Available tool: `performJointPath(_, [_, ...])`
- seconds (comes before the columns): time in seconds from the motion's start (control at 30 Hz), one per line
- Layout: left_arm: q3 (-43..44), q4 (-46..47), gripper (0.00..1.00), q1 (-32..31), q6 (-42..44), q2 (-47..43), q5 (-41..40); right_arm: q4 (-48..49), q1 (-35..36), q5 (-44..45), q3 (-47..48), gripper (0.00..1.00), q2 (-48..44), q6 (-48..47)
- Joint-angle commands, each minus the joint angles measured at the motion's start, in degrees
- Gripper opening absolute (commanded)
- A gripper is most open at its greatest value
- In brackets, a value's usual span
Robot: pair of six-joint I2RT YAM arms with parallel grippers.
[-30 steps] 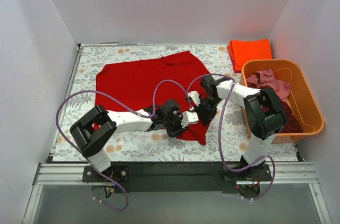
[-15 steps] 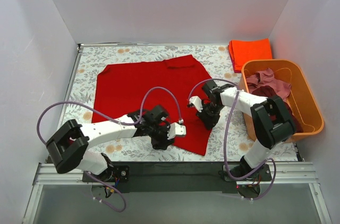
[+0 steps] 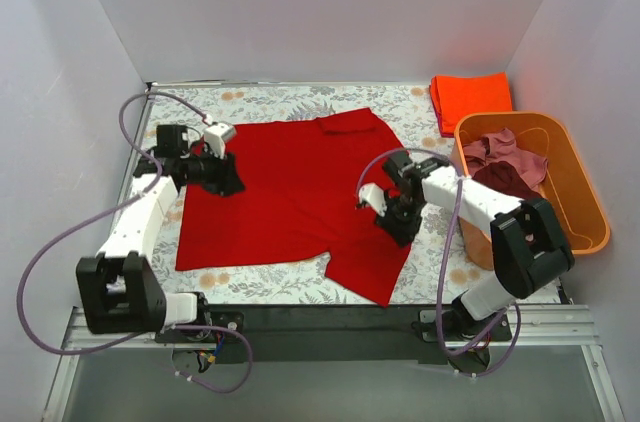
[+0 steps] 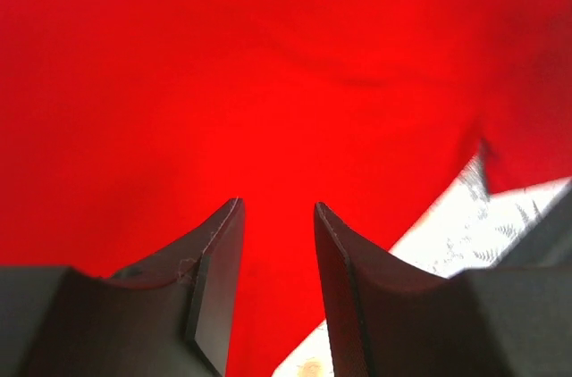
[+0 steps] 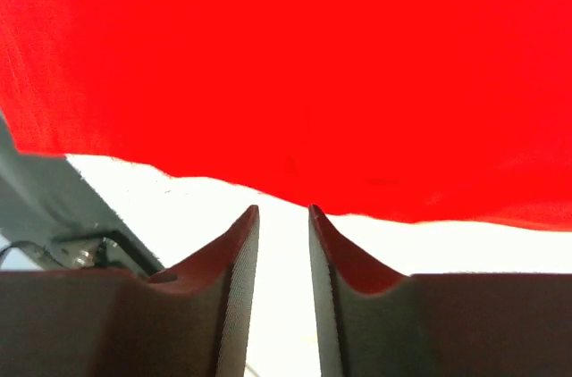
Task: Fold and stack the t-shirts
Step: Flatten the tshirt out
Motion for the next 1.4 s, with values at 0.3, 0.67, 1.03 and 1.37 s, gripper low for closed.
performJointPath(0.3, [23.36, 10.74, 0.35, 9.14, -8.87, 30.5, -8.28, 1.45, -11.79, -6.8, 46.35, 0.24, 24.93, 10.04])
performJointPath(0.67, [40.68, 13.72, 0.34, 9.14, -11.77, 51.68, -12.76, 2.77, -12.85, -4.43, 57.97, 0.2, 43.05, 12.42])
performJointPath(1.03, [49.39, 17.07, 0.33, 14.76, -13.62, 57.59, -18.22, 5.94, -12.93, -0.82, 47.6, 0.19, 41.92, 10.67])
performJointPath(1.37, [50.89, 18.65, 0.34, 17.05, -12.39, 58.47, -16.3, 6.9, -14.42, -8.02, 61.9, 0.3, 40.59, 14.96])
